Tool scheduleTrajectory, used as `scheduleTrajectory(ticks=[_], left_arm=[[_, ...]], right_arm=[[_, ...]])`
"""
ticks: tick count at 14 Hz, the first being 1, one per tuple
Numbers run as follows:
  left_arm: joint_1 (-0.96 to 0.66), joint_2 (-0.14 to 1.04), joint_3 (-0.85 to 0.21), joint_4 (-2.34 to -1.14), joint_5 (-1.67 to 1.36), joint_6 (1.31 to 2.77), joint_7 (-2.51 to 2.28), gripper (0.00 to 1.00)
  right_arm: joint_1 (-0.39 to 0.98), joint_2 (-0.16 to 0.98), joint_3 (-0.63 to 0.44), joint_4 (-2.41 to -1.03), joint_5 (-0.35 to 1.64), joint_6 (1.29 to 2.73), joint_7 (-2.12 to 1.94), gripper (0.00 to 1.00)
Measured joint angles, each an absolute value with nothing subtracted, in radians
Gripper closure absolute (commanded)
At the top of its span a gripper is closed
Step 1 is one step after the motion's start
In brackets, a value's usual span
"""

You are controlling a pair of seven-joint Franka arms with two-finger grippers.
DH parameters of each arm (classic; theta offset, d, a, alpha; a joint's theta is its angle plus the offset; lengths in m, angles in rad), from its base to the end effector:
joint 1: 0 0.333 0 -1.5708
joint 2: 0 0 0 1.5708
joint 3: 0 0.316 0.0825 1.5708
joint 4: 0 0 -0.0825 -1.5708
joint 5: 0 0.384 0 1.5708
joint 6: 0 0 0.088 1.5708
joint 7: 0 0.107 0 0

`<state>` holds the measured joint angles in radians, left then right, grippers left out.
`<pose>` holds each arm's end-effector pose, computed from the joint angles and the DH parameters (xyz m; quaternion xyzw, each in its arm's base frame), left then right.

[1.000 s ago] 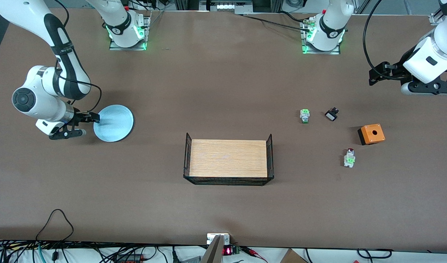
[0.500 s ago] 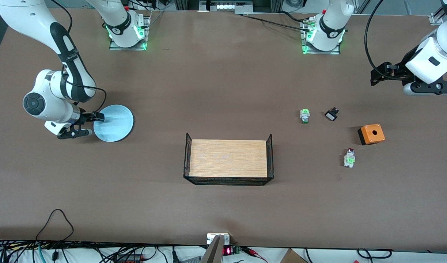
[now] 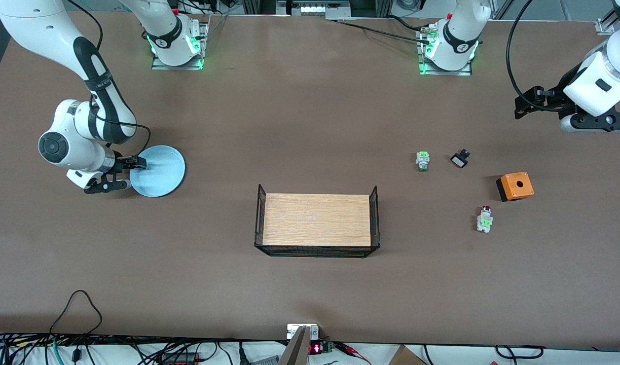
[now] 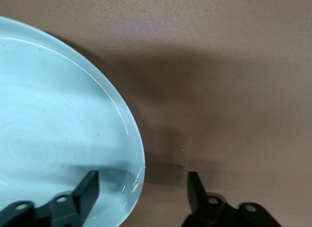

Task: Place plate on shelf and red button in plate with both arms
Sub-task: 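Close the right gripper on the plate rim and tilt it up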

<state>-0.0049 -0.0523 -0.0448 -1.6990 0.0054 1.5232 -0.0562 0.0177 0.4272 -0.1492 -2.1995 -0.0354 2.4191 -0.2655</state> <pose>0.5285 -0.0263 0.5890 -0.9981 -0.0033 0.0614 0.0071 0.5268 -0.0727 0.1725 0.9904 0.0843 -0.1078 0.0207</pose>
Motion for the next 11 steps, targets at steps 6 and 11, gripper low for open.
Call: scheduleTrajectory(ticks=[6,11], left_arm=[[0.019,-0.052,-0.043,-1.699,0.005,1.52,-0.029,0.0],[0.02,-0.052,-0.043,-1.699,0.005,1.52,-0.027,0.0]], right_arm=[[0.019,0.419,-0.145,-2.196,-0.032,2.413,-0.264,1.0],[0.019,0.418,-0.137,-2.194,-0.026,2.41,-0.26,1.0]])
